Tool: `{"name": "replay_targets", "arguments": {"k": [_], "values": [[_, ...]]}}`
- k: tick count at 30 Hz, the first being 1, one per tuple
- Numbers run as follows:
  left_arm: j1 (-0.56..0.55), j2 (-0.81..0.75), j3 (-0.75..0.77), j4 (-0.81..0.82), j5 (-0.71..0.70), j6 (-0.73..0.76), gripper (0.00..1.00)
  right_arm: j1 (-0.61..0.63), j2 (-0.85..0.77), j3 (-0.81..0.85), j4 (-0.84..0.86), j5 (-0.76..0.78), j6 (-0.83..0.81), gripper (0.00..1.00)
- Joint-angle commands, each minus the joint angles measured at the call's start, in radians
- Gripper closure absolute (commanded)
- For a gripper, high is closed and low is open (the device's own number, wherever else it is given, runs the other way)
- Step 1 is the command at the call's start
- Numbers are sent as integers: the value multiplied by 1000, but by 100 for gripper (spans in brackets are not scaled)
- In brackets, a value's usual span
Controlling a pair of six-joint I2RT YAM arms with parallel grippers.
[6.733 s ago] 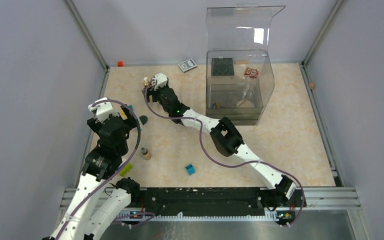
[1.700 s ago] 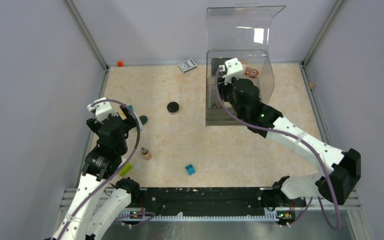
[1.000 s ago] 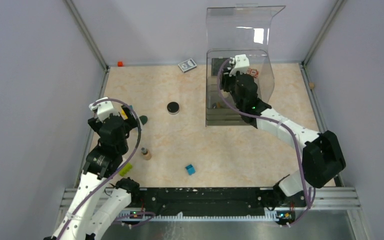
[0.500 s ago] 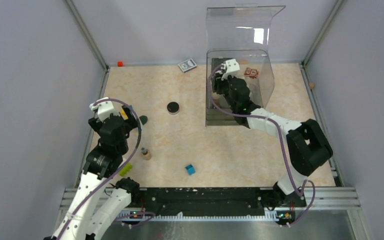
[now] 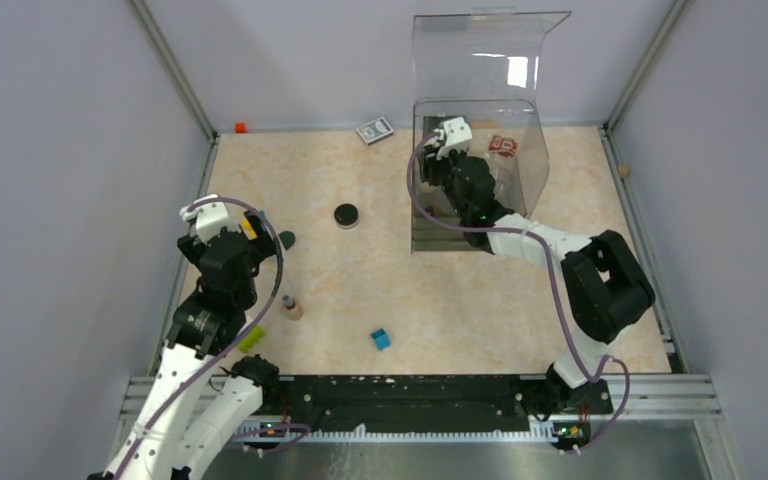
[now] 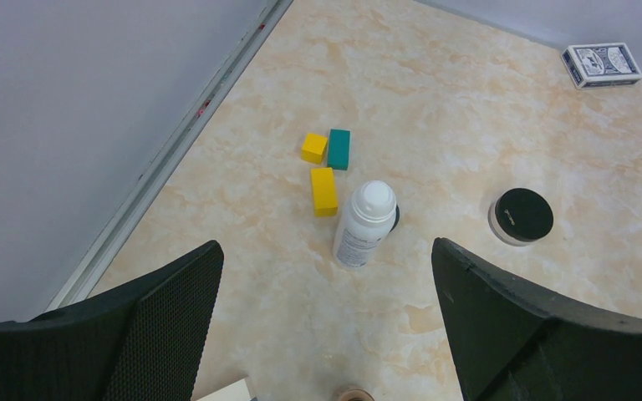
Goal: Organize the makeup
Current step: Place the makeup in the drawer.
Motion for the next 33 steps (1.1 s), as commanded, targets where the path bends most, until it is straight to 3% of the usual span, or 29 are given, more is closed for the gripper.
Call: {"name": "replay_targets", "arguments": {"k": [1,6,14,27,33], "values": [[5,4,-1,51,-1,10,1,-8,-4,64,45,-18,-14,70],[5,3,-2,51,0,10,1,-8,-19,70,14,-17,-4,50],[7,0,-1,52,-1,10,1,-8,-65,90,-38,-28,-3,40],[7,4,-1,51,-6,10,1,-4,-285,194,-209,12,-8,37],[10,8,0,53,-5,9,1,127,-309,309,-335,66,-119,37]]}}
